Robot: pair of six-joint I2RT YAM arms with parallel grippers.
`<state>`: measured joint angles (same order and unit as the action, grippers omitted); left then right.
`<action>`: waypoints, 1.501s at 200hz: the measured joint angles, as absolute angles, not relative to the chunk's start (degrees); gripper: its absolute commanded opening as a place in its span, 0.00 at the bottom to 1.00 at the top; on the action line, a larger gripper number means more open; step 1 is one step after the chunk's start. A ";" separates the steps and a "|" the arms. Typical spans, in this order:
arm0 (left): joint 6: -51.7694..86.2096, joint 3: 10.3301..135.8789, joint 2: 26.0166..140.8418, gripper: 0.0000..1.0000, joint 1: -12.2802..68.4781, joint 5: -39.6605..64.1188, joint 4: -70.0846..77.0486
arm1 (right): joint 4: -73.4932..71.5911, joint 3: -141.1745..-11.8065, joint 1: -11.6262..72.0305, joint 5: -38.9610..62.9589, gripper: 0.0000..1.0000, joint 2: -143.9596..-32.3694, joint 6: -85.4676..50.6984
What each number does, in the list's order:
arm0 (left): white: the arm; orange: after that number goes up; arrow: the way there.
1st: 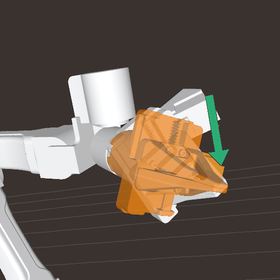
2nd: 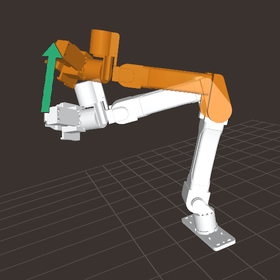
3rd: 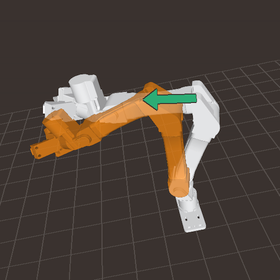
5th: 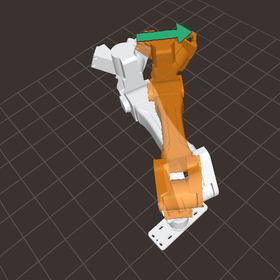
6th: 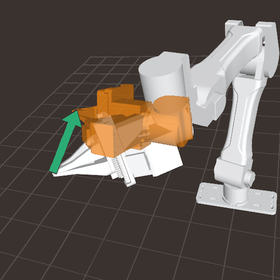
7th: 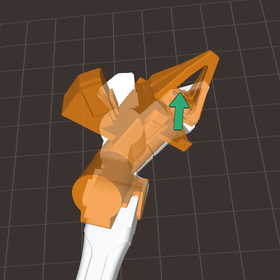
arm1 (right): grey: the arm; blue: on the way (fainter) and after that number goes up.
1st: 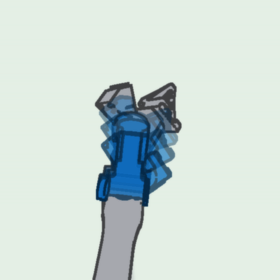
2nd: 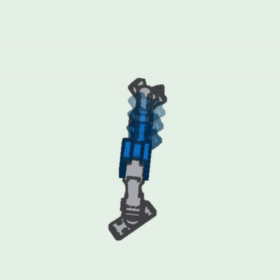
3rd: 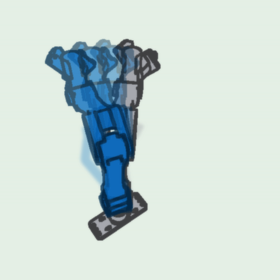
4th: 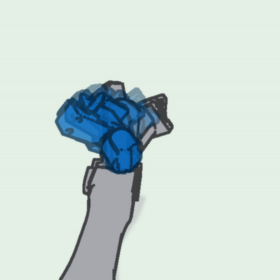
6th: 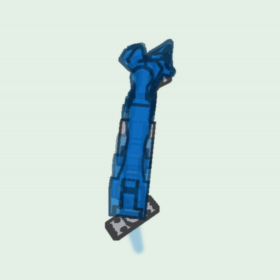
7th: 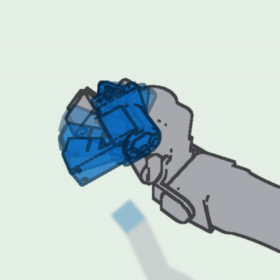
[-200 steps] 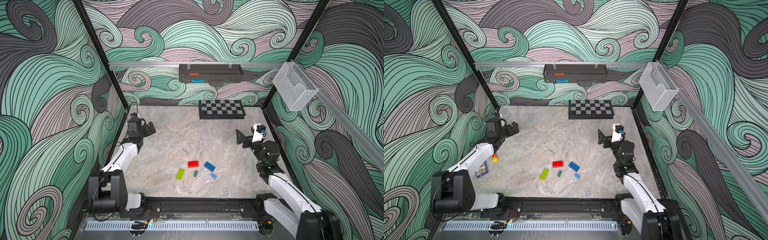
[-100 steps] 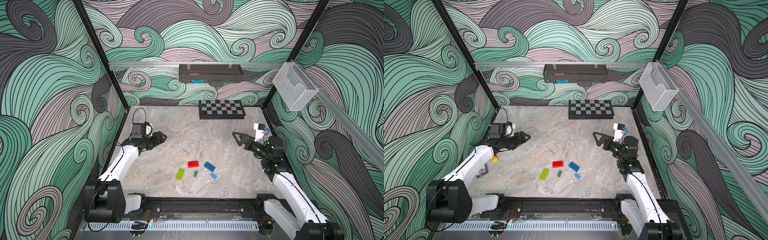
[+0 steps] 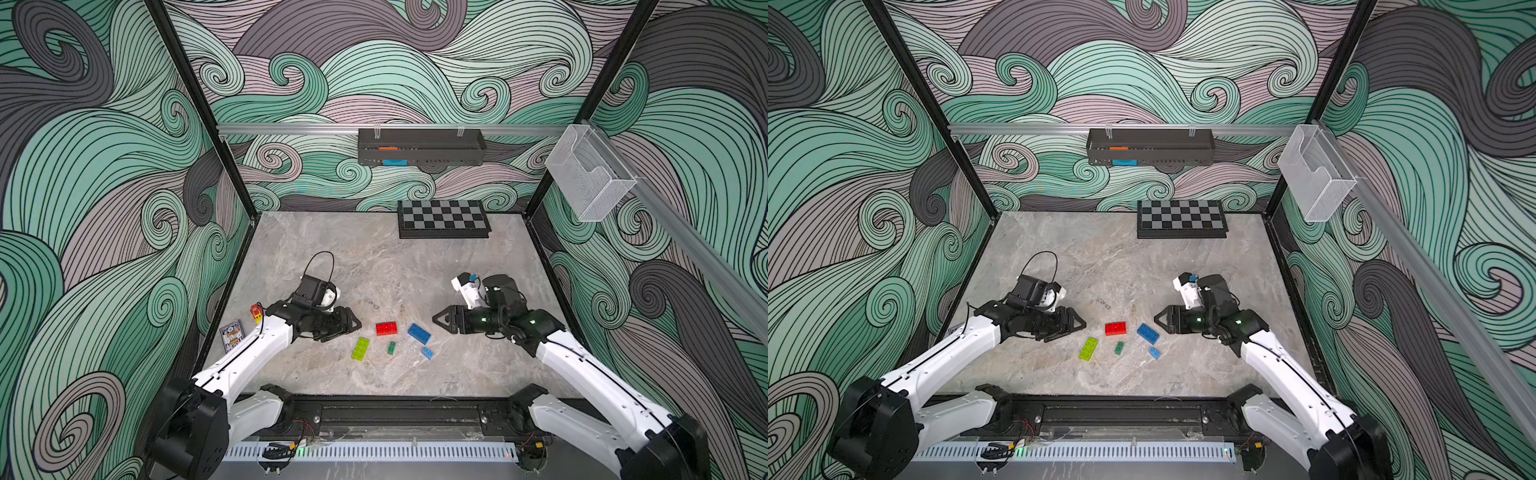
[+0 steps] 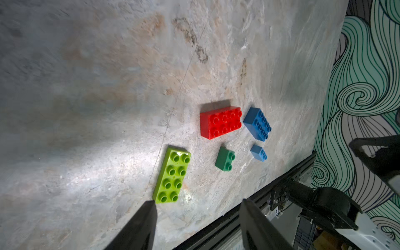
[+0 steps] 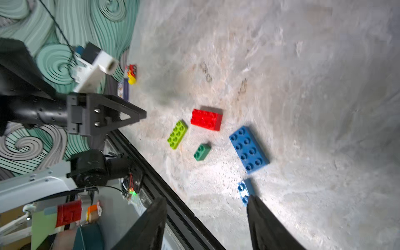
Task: Assemble the number 5 with lego
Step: Move the lego brick at the center of the board.
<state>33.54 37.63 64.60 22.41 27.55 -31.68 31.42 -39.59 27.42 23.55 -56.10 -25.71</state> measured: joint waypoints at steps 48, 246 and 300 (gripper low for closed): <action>35.55 37.36 65.98 0.61 26.55 26.30 -30.41 | 37.67 -39.13 37.71 15.51 0.45 -58.72 -24.84; 37.19 36.99 69.84 0.54 29.04 25.93 -27.14 | 32.58 -44.21 52.03 1.06 0.38 -82.94 -23.49; 37.56 35.75 68.66 0.55 29.06 25.93 -27.03 | 32.38 -46.63 53.69 -1.28 0.48 -85.62 -22.65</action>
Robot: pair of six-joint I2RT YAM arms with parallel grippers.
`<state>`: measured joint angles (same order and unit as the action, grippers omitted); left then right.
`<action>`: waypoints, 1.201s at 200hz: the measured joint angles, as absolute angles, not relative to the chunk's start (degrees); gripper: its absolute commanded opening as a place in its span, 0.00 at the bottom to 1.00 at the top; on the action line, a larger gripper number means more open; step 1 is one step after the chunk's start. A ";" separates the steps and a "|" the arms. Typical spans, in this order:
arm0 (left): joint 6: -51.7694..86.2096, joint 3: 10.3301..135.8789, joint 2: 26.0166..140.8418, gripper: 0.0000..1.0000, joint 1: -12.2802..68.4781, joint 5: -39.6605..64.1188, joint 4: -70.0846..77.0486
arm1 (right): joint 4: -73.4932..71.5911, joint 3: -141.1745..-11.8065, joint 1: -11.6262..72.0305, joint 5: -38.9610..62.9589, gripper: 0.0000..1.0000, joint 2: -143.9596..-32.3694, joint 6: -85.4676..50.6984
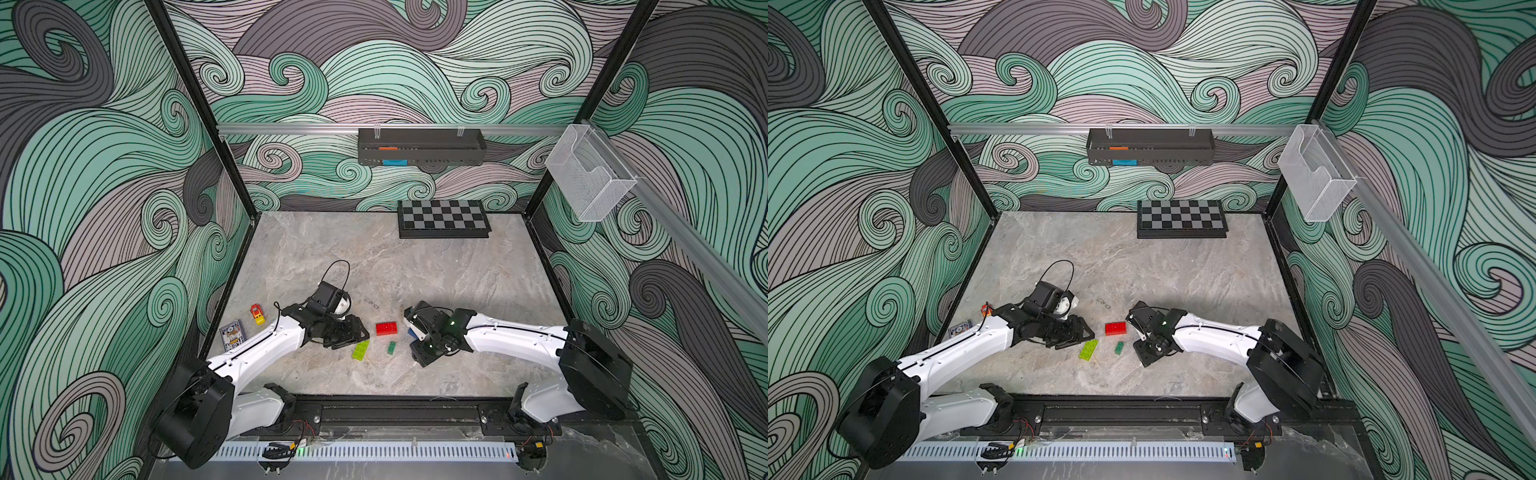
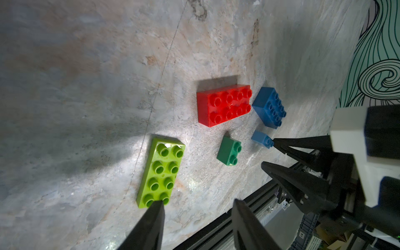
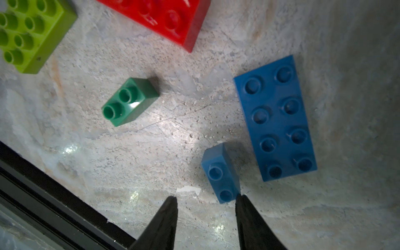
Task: Assemble the number 5 with lego
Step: Move the lego brick at the center of the board.
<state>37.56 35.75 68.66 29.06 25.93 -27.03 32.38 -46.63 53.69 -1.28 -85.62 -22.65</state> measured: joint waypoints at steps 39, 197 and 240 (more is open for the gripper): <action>37.58 35.35 68.01 0.54 29.06 25.93 -26.98 | 32.47 -48.07 53.74 -2.50 0.57 -87.35 -21.63; 37.71 34.61 66.41 0.54 29.06 25.67 -27.03 | 31.64 -53.28 54.08 -0.99 0.56 -91.83 -18.81; 37.67 34.61 66.39 0.53 29.06 25.02 -27.44 | 31.62 -53.95 54.41 1.80 0.56 -90.80 -19.77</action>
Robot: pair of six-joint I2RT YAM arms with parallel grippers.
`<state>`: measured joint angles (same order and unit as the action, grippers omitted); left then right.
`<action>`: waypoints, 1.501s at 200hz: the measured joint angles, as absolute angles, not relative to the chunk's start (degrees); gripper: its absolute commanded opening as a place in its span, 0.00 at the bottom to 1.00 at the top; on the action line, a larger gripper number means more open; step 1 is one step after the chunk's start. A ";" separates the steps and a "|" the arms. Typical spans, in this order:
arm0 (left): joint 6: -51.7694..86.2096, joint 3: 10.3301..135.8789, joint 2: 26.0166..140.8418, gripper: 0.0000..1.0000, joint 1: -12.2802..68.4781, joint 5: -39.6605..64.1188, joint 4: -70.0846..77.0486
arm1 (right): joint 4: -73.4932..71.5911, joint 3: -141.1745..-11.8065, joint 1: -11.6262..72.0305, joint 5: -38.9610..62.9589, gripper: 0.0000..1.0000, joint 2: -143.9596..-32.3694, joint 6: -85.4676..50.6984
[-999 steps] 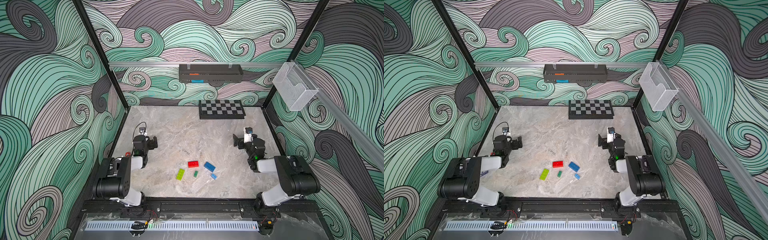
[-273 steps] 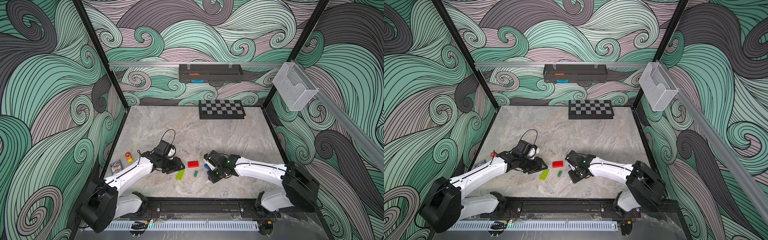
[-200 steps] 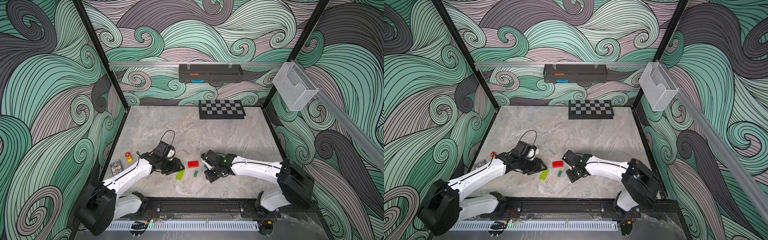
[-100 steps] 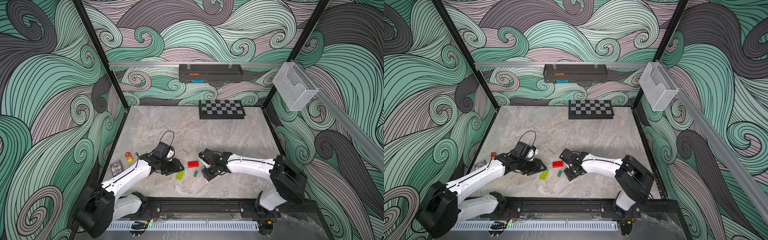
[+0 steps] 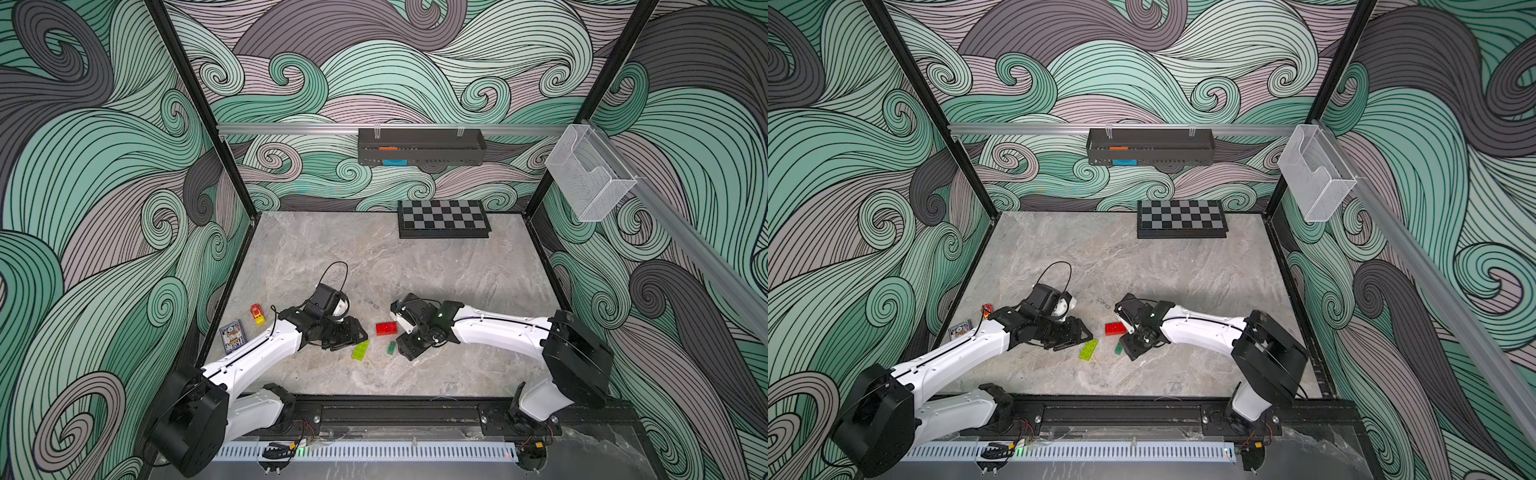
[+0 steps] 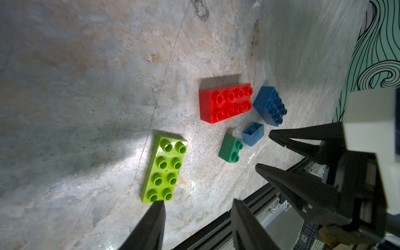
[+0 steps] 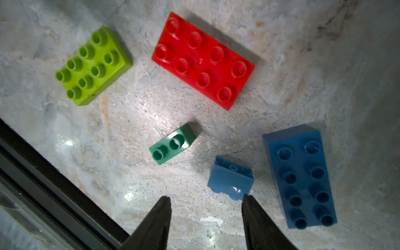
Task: Assemble the number 5 with lego
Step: Move the lego brick at the center of the board, then pick up the lego brick from the center of the board.
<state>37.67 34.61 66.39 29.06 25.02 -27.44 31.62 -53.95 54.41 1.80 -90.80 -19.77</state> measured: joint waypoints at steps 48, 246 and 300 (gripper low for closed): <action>37.67 34.61 65.65 0.53 29.06 24.38 -27.90 | 30.89 -54.81 55.31 6.85 0.56 -90.50 -23.27; 37.50 34.35 62.39 0.53 29.06 23.14 -30.89 | 32.62 -66.02 56.03 7.62 0.52 -106.02 -31.70; 37.17 34.35 62.41 0.52 29.06 23.14 -30.89 | 33.32 -69.01 56.03 6.92 0.42 -107.37 -31.70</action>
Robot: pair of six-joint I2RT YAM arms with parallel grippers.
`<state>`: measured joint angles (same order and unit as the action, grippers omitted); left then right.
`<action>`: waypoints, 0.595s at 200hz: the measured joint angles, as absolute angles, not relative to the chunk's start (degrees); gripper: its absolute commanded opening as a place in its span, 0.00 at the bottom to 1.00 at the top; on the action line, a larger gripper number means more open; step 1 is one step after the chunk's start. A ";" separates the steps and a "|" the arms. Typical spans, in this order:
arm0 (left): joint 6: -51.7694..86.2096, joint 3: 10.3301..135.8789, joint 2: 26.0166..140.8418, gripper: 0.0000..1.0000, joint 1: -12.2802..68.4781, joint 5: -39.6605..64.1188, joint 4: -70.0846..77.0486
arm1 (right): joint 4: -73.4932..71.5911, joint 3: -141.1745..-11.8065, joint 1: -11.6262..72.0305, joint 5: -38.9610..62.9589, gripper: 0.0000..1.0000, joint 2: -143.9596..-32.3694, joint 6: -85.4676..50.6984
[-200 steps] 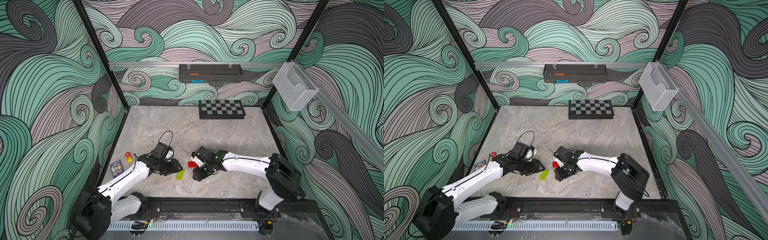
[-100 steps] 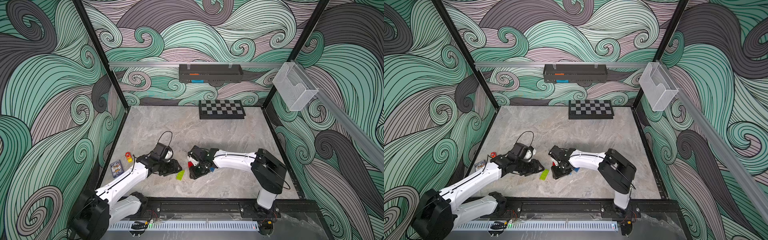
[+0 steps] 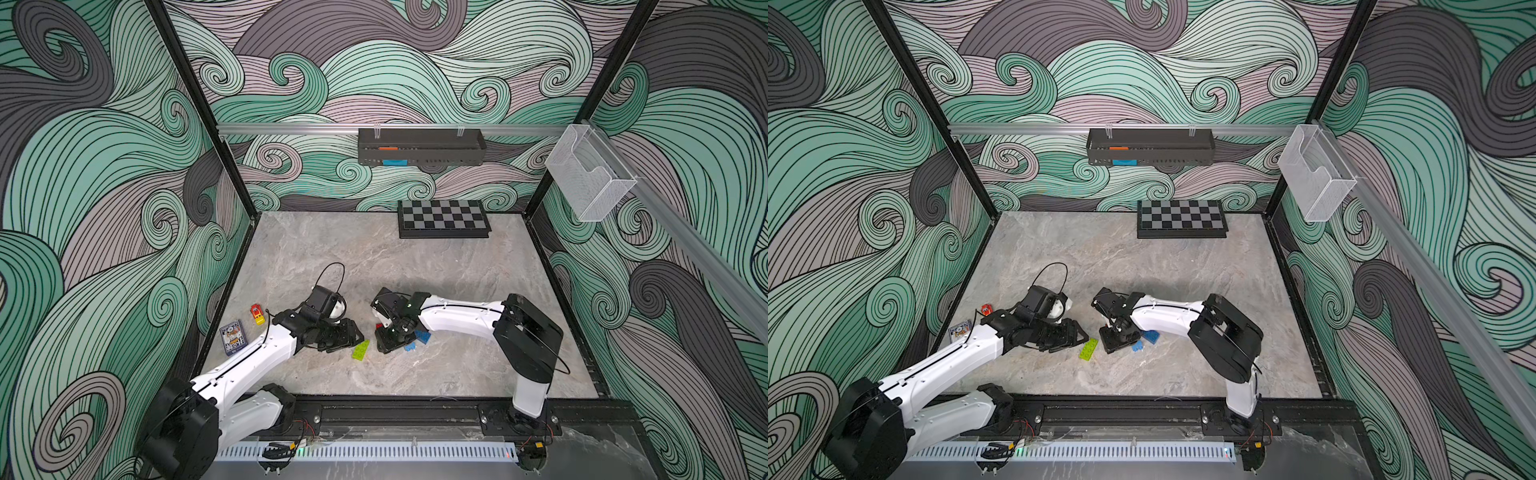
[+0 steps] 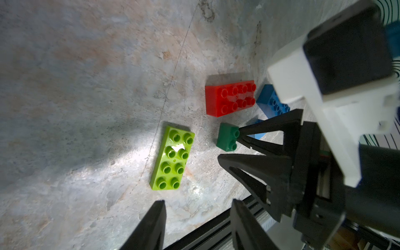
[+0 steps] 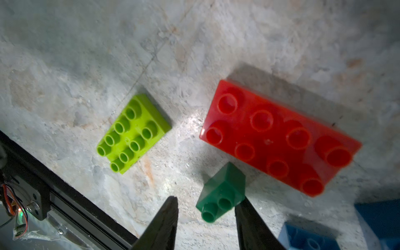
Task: Assemble the number 5 with lego
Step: Pick up the lego brick from the center of the board.
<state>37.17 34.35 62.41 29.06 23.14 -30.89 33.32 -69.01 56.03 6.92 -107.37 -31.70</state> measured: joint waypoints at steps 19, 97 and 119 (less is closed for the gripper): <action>37.04 34.35 62.41 0.52 29.06 23.14 -30.89 | 33.67 -69.93 56.03 6.92 0.36 -108.49 -31.68; 36.69 34.35 62.52 0.52 29.06 23.14 -30.89 | 35.20 -70.24 56.03 5.96 0.23 -109.51 -30.76; 36.64 34.35 62.52 0.52 29.06 23.14 -30.89 | 35.57 -70.24 56.03 5.58 0.22 -109.40 -30.52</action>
